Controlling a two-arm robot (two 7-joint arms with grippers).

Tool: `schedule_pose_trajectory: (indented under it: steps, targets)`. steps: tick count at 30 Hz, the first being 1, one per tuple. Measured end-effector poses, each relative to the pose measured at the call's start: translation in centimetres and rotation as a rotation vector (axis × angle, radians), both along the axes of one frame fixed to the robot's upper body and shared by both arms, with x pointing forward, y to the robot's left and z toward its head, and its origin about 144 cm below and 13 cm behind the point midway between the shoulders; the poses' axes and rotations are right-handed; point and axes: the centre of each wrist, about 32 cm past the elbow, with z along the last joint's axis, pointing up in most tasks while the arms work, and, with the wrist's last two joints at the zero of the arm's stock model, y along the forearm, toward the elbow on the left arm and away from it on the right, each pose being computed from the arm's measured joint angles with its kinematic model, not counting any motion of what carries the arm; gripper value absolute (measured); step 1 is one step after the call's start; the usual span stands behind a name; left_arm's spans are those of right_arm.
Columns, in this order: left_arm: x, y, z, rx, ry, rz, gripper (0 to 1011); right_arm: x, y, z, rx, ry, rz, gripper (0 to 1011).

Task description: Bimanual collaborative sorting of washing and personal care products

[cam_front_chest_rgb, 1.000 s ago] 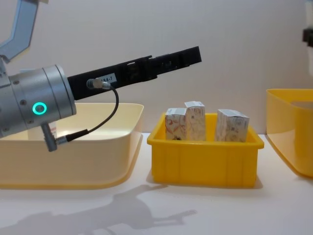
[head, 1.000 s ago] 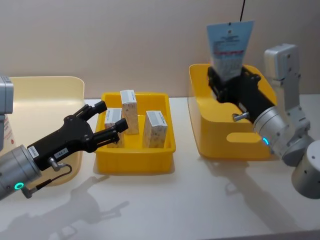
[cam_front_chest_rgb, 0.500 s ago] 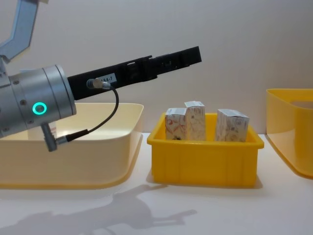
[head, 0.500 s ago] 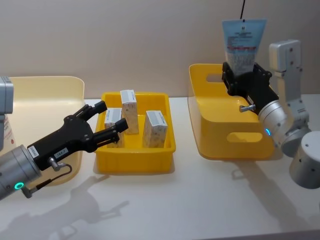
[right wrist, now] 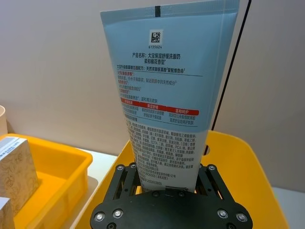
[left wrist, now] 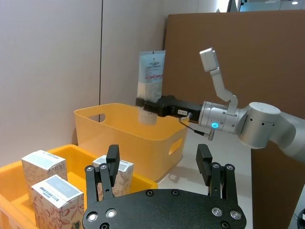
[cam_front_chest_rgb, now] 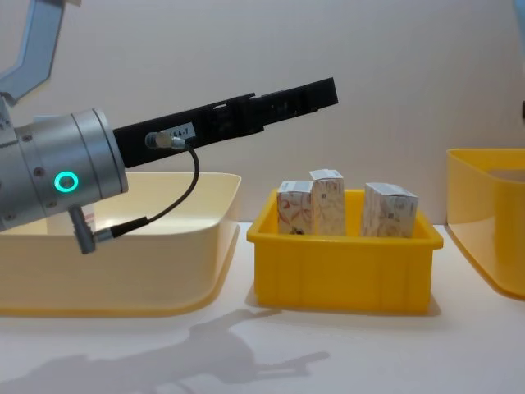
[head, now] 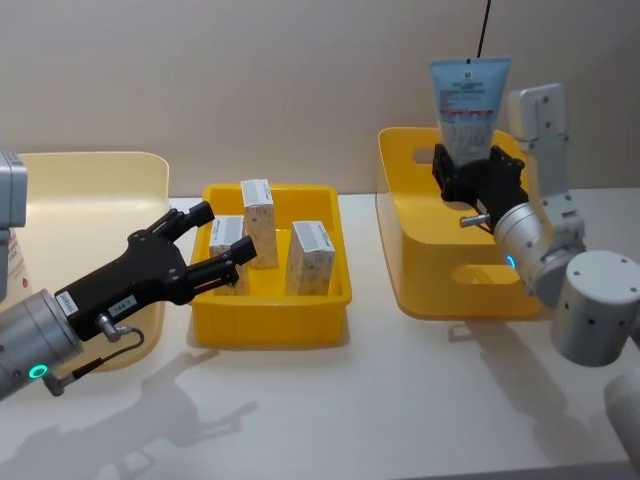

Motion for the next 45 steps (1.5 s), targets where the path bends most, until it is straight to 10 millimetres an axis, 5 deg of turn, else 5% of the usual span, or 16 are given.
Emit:
schedule_pose_trajectory:
  steps: [20,38,45]
  targets:
    - [0.0,0.0,0.0,0.0,0.0,0.0,1003,0.4,1.6,-0.8,0.023,0.109,-0.059,465]
    - [0.0,0.0,0.0,0.0,0.0,0.0,1003,0.3,1.9,-1.0,0.026,0.136,-0.077,968]
    - [0.0,0.0,0.0,0.0,0.0,0.0,1003,0.2,2.0,-1.0,0.027,0.14,-0.08,1001]
